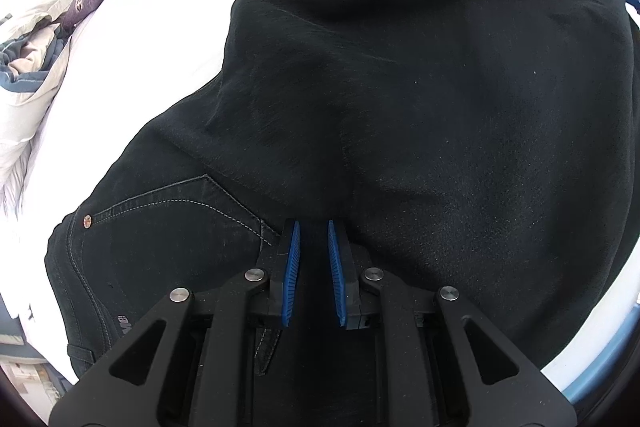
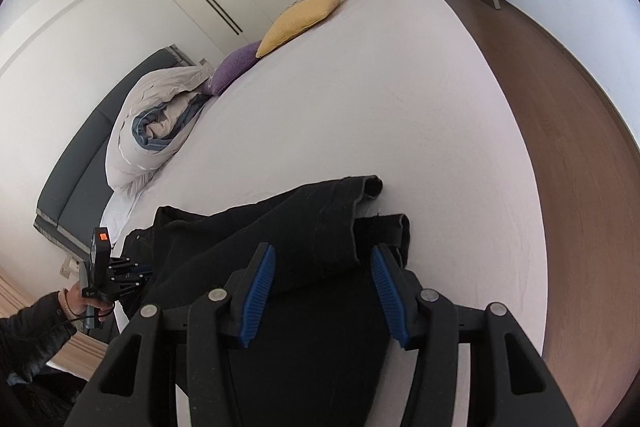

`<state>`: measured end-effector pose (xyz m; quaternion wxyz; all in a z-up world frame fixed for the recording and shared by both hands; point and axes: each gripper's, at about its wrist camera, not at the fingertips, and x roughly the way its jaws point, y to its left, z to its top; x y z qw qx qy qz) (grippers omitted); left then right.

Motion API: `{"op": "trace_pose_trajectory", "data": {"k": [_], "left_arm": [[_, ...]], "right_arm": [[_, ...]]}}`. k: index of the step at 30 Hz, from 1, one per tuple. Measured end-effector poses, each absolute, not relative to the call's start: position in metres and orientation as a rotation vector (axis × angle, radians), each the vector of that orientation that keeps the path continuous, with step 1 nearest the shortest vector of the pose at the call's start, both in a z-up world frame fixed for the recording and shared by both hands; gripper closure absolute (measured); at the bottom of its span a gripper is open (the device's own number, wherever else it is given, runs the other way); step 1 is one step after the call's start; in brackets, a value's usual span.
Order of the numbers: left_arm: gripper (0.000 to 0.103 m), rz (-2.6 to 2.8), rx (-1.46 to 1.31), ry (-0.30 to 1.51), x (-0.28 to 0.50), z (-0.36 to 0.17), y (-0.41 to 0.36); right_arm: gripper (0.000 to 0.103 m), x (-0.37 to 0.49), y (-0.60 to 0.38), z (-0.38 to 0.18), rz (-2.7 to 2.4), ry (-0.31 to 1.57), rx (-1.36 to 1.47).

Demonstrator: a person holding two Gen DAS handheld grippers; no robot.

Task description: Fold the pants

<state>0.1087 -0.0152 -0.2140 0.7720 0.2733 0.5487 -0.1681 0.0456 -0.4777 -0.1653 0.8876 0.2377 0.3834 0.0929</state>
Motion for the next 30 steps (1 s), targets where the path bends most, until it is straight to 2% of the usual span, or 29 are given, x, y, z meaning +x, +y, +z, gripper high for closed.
{"op": "trace_pose_trajectory", "data": {"k": [10,14,15,17,20,24,30], "left_arm": [[0.088,-0.366,0.590,1.196,0.108,-0.219,-0.017],[0.088,-0.368,0.582,1.193,0.108,-0.219,-0.015],[0.088,-0.370,0.580,1.192,0.108,-0.220,-0.014],[0.088,-0.373,0.573,1.191,0.108,-0.221,-0.012],[0.088,-0.377,0.572,1.189,0.107,-0.221,-0.010],[0.088,-0.381,0.568,1.185,0.107,-0.220,-0.008],[0.088,-0.391,0.564,1.177,0.106,-0.219,-0.005]], "right_arm": [[0.050,0.073,-0.481,-0.169,0.384,0.870,0.409],[0.058,0.073,-0.464,-0.172,0.442,0.934,0.299],[0.066,0.071,-0.464,-0.174,0.440,0.939,0.298],[0.076,0.067,-0.465,-0.178,0.417,0.958,0.295],[0.081,0.062,-0.464,-0.176,0.396,0.973,0.340],[0.097,0.054,-0.456,-0.148,0.420,0.961,0.479],[0.097,0.033,-0.454,-0.078,0.478,0.825,0.857]]}}
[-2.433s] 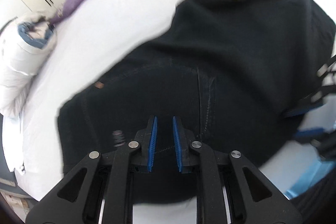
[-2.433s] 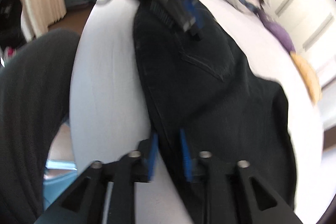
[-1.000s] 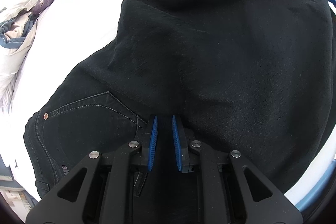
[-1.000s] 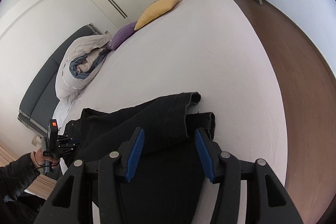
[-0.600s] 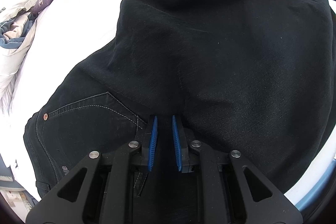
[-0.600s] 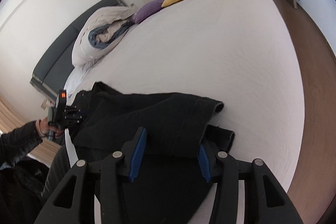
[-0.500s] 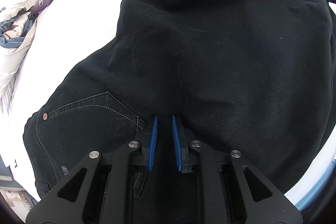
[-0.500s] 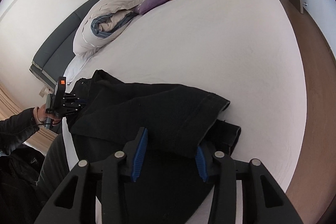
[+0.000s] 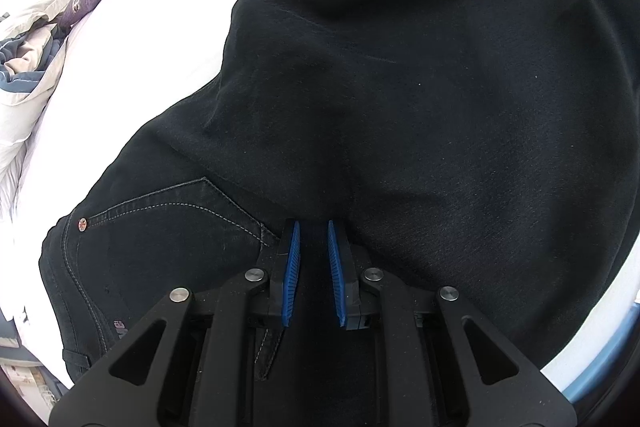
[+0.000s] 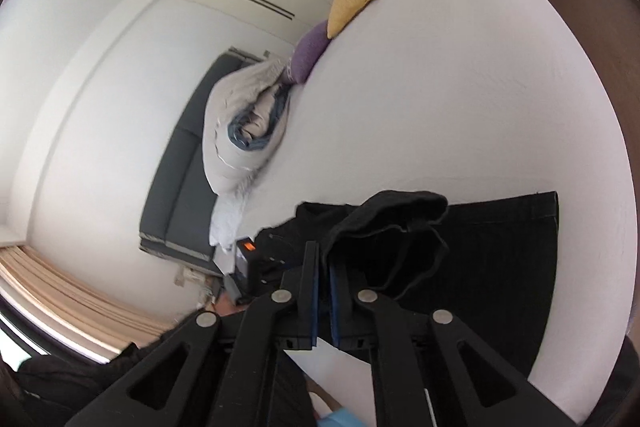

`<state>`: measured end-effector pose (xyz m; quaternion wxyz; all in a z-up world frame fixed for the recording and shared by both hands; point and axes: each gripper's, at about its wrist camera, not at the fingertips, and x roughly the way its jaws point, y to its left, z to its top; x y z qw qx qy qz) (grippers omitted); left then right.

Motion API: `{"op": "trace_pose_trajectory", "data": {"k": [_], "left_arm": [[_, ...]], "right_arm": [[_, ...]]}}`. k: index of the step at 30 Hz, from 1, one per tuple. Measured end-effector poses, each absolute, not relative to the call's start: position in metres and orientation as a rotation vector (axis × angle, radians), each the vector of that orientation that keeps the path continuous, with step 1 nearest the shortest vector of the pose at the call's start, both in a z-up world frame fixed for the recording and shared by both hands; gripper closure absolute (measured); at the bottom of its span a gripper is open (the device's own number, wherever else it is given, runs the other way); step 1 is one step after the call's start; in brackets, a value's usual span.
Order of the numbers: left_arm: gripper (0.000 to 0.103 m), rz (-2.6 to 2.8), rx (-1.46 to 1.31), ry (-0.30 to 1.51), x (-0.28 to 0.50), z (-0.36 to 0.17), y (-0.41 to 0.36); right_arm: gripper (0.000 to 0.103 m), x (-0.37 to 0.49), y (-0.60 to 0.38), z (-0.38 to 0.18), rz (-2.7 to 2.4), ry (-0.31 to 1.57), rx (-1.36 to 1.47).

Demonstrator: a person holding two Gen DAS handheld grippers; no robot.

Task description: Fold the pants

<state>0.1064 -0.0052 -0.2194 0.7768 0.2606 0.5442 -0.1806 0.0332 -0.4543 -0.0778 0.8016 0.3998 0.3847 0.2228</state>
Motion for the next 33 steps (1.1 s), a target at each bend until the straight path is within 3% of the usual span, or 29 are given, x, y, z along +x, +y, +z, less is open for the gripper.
{"op": "trace_pose_trajectory", "data": {"k": [3,6,8,11,21,31,33], "left_arm": [[0.088,-0.397,0.563,1.174,0.106,-0.220,-0.004],[0.088,-0.396,0.555,1.166,0.103,-0.219,-0.002],[0.088,-0.392,0.543,1.157,0.101,-0.219,0.000],[0.088,-0.395,0.531,1.154,0.100,-0.218,0.003],[0.088,-0.385,0.540,1.148,0.098,-0.217,0.002],[0.088,-0.381,0.541,1.151,0.098,-0.219,-0.001],[0.088,-0.381,0.542,1.151,0.099,-0.219,-0.001]], "right_arm": [[0.089,0.038,-0.482,-0.099,0.256,0.886,0.900],[0.088,0.029,-0.518,-0.155,-0.046,1.060,0.977],[0.086,0.013,-0.524,-0.168,-0.109,1.058,0.974],[0.060,-0.009,-0.519,-0.172,-0.094,1.024,0.962],[0.049,-0.013,-0.480,-0.175,0.151,0.950,0.870],[0.048,-0.041,-0.486,-0.148,0.302,0.765,0.852],[0.042,-0.035,-0.477,-0.150,0.279,0.791,0.812]]}}
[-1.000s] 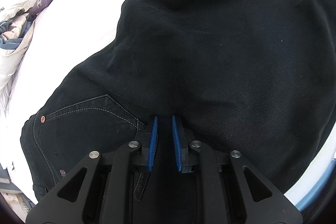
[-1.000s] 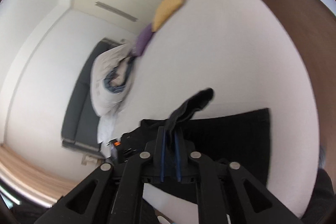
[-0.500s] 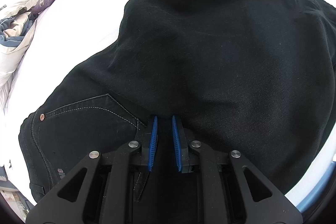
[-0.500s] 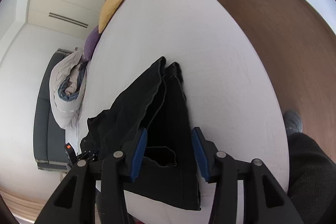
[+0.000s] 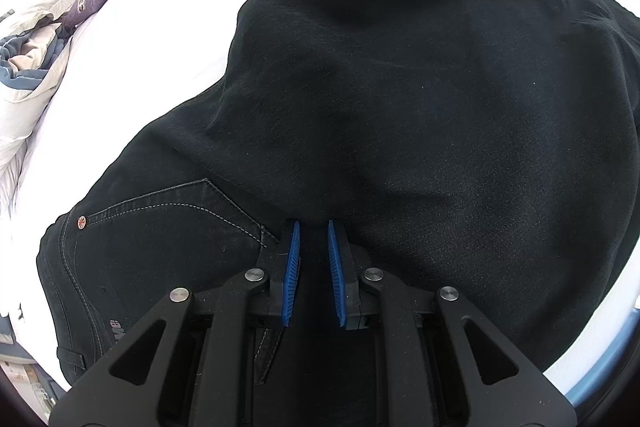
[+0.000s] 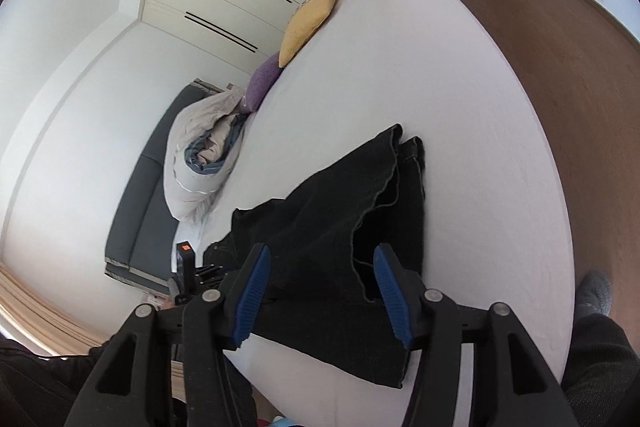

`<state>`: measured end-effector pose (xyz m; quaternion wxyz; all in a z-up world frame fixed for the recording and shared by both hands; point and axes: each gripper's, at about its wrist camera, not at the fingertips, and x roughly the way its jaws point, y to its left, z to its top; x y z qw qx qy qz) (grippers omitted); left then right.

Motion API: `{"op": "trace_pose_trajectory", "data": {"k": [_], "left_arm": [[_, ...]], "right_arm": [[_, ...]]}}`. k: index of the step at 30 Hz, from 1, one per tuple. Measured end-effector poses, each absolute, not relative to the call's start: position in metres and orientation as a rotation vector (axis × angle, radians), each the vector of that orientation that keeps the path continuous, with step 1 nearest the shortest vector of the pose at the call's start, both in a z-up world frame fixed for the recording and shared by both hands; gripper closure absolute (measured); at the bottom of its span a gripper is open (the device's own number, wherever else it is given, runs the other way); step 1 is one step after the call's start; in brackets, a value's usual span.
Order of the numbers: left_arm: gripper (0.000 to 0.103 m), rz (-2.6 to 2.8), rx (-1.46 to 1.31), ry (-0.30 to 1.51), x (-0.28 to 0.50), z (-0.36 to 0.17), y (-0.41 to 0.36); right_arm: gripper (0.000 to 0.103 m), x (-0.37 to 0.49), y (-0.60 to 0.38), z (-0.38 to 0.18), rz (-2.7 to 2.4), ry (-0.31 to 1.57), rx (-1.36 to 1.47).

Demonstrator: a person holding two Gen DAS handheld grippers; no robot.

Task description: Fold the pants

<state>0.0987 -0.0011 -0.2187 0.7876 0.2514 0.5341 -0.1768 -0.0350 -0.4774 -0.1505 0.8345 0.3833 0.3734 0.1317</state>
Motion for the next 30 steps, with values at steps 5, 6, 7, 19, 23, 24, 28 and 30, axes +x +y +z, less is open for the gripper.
{"op": "trace_pose_trajectory", "data": {"k": [5,6,7,19,23,24,28,30], "left_arm": [[0.088,-0.381,0.544,1.150,0.098,-0.219,-0.001],[0.088,-0.381,0.543,1.149,0.098,-0.219,-0.001],[0.088,-0.381,0.541,1.149,0.098,-0.219,-0.001],[0.088,-0.387,0.545,1.148,0.097,-0.218,0.001],[0.088,-0.407,0.560,1.166,0.101,-0.217,0.000],[0.088,-0.415,0.564,1.175,0.103,-0.217,-0.001],[0.088,-0.448,0.575,1.209,0.111,-0.217,-0.004],[0.088,-0.453,0.579,1.216,0.113,-0.217,-0.004]], "right_arm": [[0.042,-0.014,-0.454,-0.173,0.237,0.951,0.696],[0.042,-0.012,-0.453,-0.177,0.228,0.966,0.691],[0.042,-0.010,-0.452,-0.178,0.235,0.959,0.700],[0.082,-0.011,-0.437,-0.171,0.236,0.985,0.740],[0.095,-0.025,-0.460,-0.144,0.249,0.857,0.961],[0.095,-0.031,-0.464,-0.133,0.264,0.818,0.989],[0.096,-0.044,-0.471,-0.122,0.240,0.805,0.976],[0.096,-0.047,-0.476,-0.141,0.173,0.881,0.996]]}}
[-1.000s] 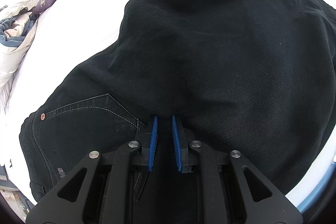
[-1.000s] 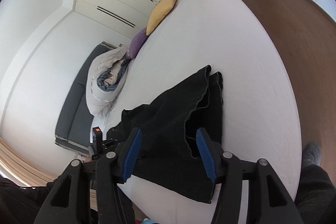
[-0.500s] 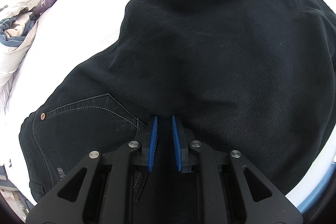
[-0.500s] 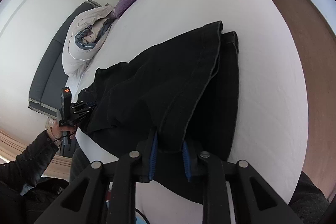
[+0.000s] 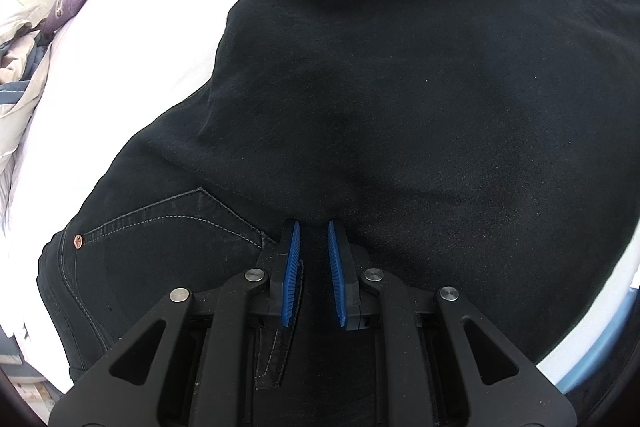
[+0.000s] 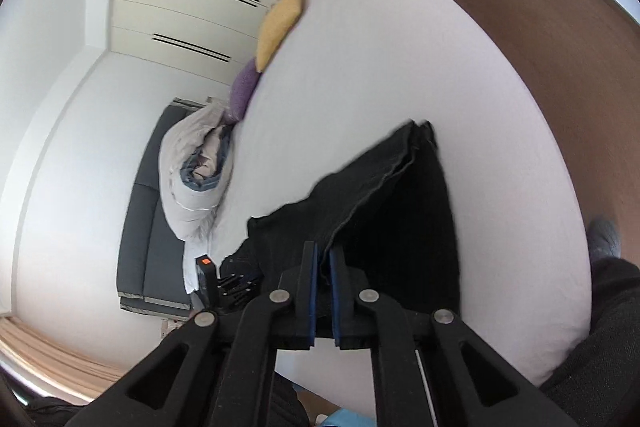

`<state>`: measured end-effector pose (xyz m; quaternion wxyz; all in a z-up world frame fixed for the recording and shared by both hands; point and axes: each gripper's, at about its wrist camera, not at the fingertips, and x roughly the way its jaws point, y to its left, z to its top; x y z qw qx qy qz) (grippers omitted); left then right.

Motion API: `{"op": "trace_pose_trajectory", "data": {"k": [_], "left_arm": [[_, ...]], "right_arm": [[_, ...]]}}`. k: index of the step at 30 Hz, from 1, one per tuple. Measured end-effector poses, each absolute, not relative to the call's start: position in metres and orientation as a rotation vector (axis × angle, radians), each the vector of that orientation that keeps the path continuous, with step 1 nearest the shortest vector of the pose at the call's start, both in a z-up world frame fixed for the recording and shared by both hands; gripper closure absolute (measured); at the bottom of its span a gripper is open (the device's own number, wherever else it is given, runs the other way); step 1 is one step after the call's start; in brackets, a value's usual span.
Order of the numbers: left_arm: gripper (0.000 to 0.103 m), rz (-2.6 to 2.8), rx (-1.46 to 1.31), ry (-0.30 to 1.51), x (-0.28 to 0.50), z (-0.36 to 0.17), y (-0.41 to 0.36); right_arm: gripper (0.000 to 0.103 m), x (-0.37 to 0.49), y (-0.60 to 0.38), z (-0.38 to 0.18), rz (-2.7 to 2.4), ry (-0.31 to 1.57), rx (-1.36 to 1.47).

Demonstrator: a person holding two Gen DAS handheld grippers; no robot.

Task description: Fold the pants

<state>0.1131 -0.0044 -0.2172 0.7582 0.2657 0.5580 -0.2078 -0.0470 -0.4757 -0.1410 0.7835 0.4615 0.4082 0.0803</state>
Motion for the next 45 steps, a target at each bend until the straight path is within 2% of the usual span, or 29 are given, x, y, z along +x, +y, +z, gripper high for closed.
{"op": "trace_pose_trajectory", "data": {"k": [3,4,7,9,13,20,31,40,45], "left_arm": [[0.088,-0.448,0.579,1.206,0.112,-0.218,-0.005],[0.088,-0.446,0.574,1.201,0.112,-0.217,-0.005],[0.088,-0.438,0.564,1.187,0.110,-0.218,-0.003],[0.088,-0.438,0.567,1.185,0.108,-0.218,-0.001],[0.088,-0.433,0.581,1.181,0.104,-0.218,-0.003],[0.088,-0.419,0.565,1.165,0.099,-0.219,-0.003],[0.088,-0.421,0.548,1.155,0.094,-0.217,0.006],[0.088,-0.416,0.545,1.151,0.094,-0.217,0.009],[0.088,-0.412,0.552,1.150,0.093,-0.217,0.006]], "right_arm": [[0.088,-0.052,-0.488,-0.186,-0.149,1.170,0.922],[0.088,-0.057,-0.490,-0.192,-0.198,1.193,0.910],[0.084,-0.073,-0.492,-0.172,-0.179,1.094,0.895],[0.077,-0.076,-0.491,-0.160,-0.197,1.083,0.830],[0.075,-0.065,-0.481,-0.150,-0.121,1.069,0.791],[0.074,-0.054,-0.465,-0.165,-0.077,1.129,0.782],[0.072,-0.079,-0.452,-0.178,-0.001,1.091,1.141],[0.072,-0.089,-0.468,-0.166,-0.169,1.002,1.078],[0.070,-0.082,-0.458,-0.170,-0.135,1.071,0.978]]}}
